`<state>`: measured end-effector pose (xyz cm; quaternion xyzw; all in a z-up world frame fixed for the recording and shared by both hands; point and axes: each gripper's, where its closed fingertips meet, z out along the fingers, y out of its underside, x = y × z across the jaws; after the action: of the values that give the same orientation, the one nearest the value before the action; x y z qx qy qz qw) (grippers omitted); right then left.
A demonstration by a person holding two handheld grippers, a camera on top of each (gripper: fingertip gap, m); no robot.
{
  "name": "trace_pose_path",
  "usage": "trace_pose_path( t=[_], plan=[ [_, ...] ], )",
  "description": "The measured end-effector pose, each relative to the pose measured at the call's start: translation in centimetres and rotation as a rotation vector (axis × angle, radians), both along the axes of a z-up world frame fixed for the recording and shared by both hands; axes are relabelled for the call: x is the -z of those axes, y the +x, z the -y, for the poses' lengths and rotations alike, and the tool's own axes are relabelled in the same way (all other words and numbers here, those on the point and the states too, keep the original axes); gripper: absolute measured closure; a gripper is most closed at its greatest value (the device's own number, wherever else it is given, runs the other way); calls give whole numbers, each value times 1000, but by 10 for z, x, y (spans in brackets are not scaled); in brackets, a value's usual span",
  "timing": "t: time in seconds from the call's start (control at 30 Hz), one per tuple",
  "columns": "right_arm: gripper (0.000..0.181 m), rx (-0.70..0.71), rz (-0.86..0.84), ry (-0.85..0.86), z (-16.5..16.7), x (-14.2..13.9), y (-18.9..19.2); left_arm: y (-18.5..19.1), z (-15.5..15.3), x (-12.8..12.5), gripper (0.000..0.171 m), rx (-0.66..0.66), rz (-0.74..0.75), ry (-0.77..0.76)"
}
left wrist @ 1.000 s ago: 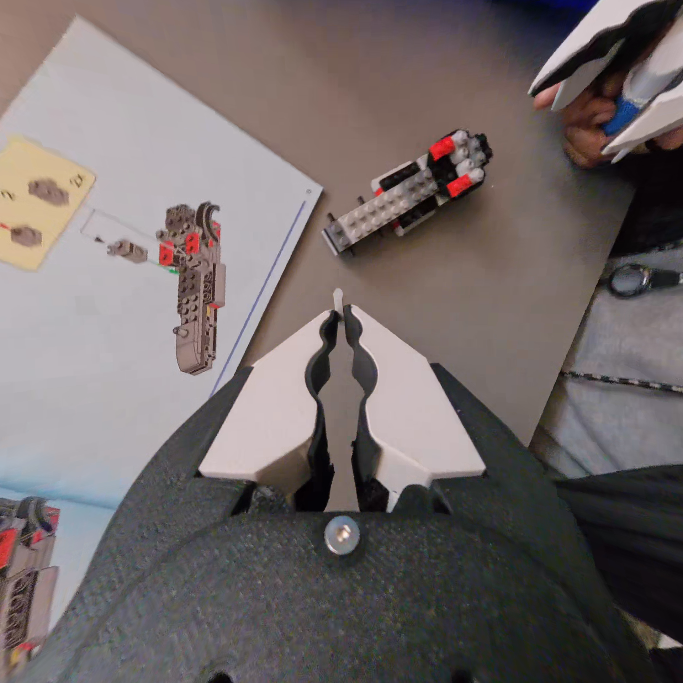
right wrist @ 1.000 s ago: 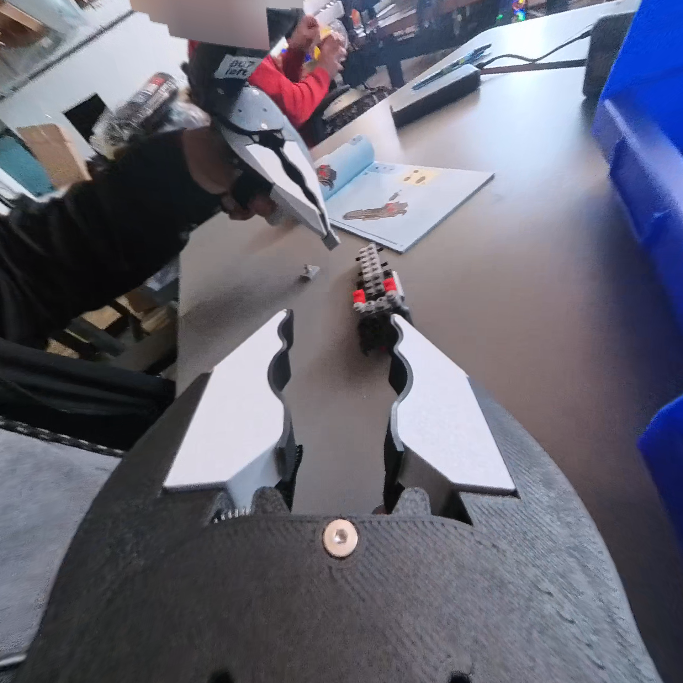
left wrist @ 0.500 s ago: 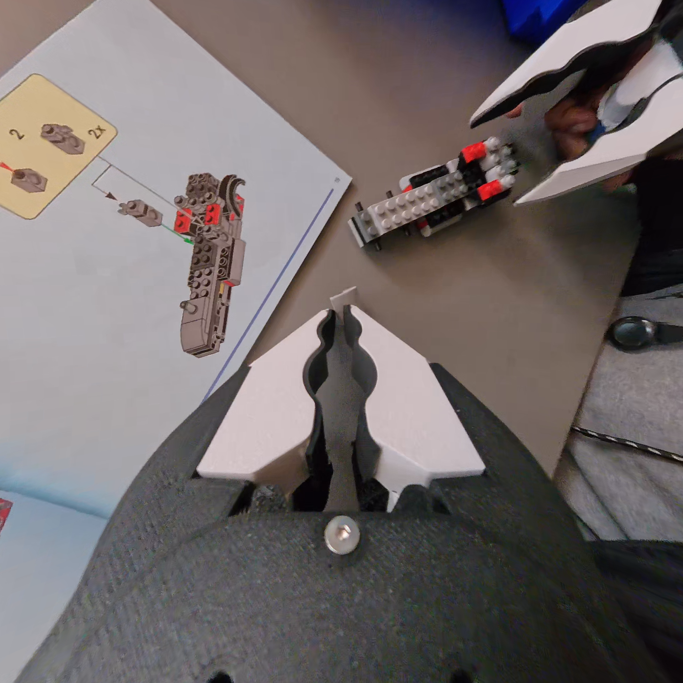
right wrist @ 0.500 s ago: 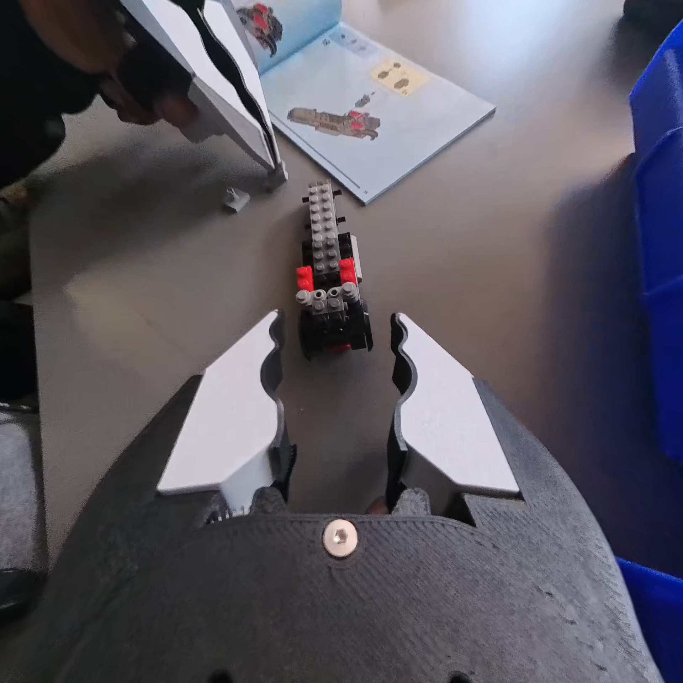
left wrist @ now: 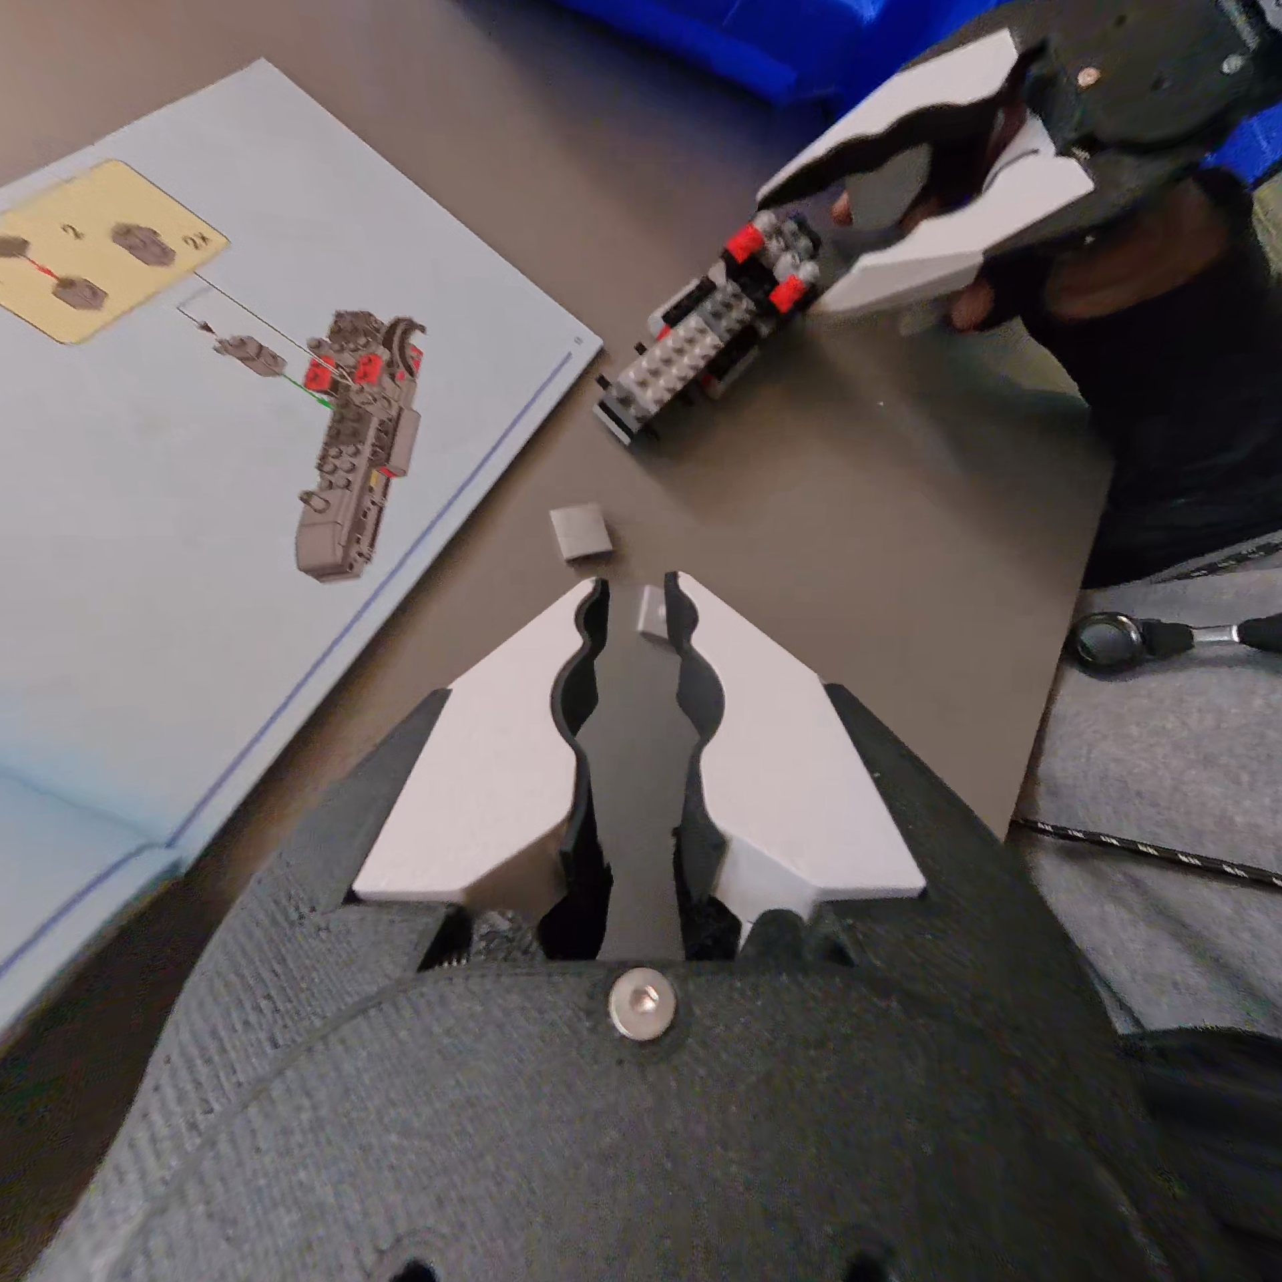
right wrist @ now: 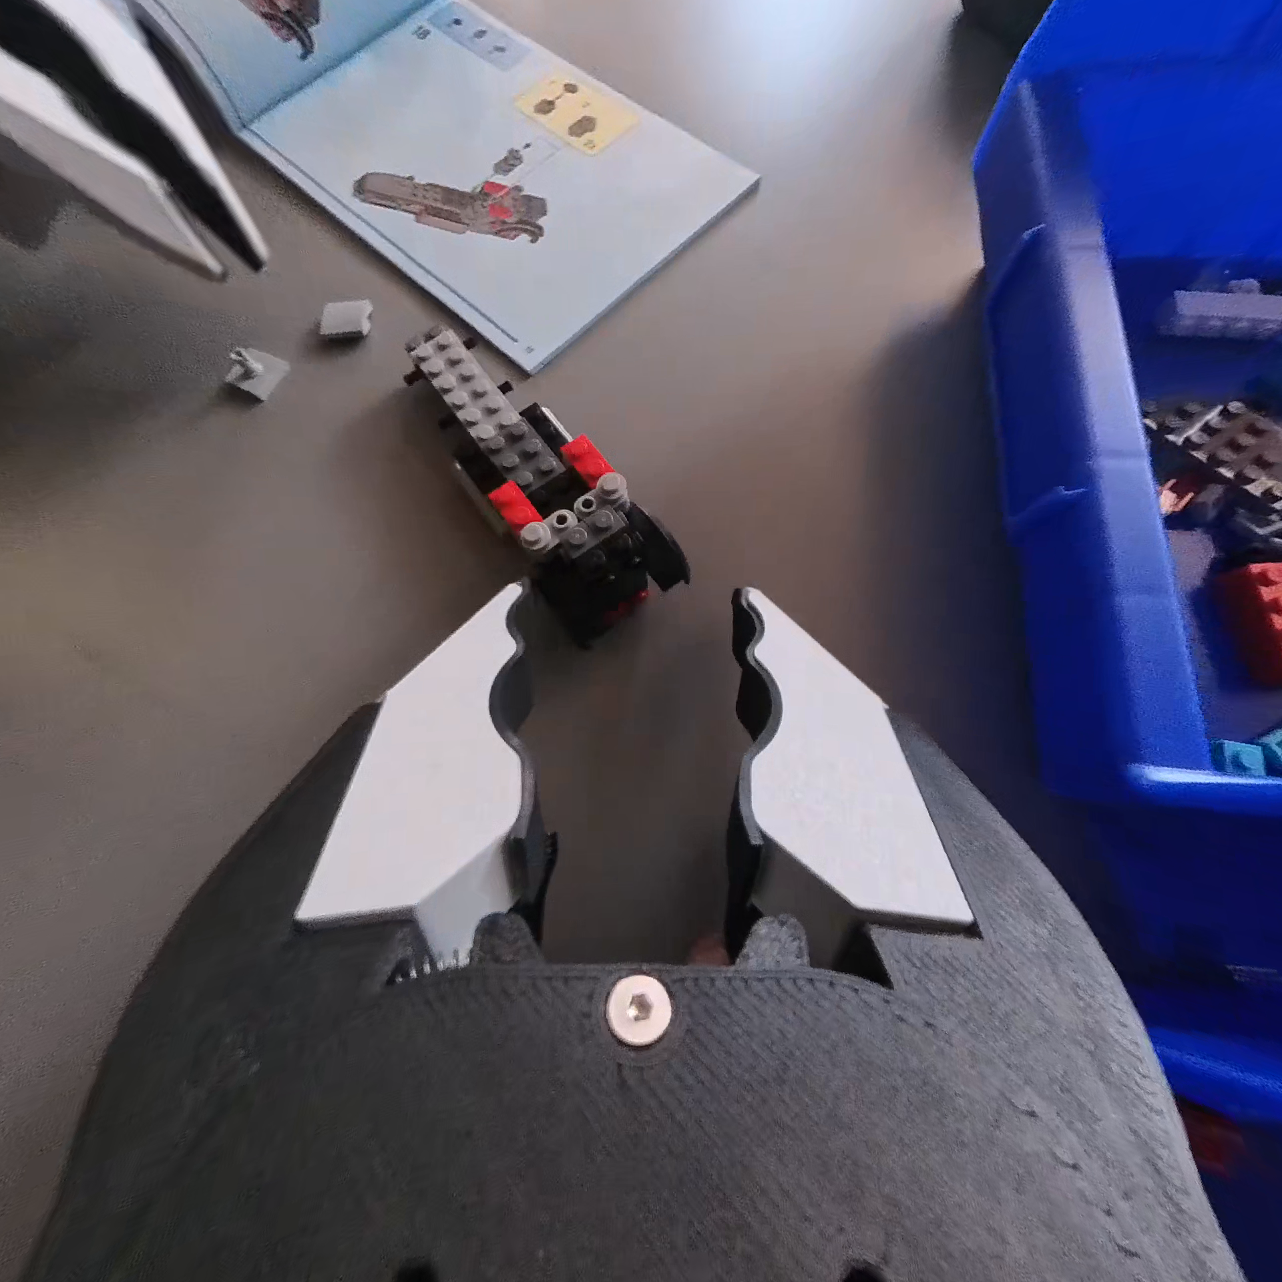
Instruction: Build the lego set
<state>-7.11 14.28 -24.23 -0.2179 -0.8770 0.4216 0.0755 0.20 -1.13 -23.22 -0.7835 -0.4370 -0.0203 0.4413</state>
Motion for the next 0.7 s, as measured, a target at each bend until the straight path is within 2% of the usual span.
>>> trace_pose_path(
  t=[0.17,0.43,0.7],
  plan=[
    [124,75,-16,23,-3,2,-14,14,-3,6,153,-9,19,5],
    [125,98,-57,-40,-2,-12,-14,21,-10,14,152,16,22,-37],
    [126,31,-37,-140,12,-31,-2,15,-21,11,152,53,-2,-51]
  ],
)
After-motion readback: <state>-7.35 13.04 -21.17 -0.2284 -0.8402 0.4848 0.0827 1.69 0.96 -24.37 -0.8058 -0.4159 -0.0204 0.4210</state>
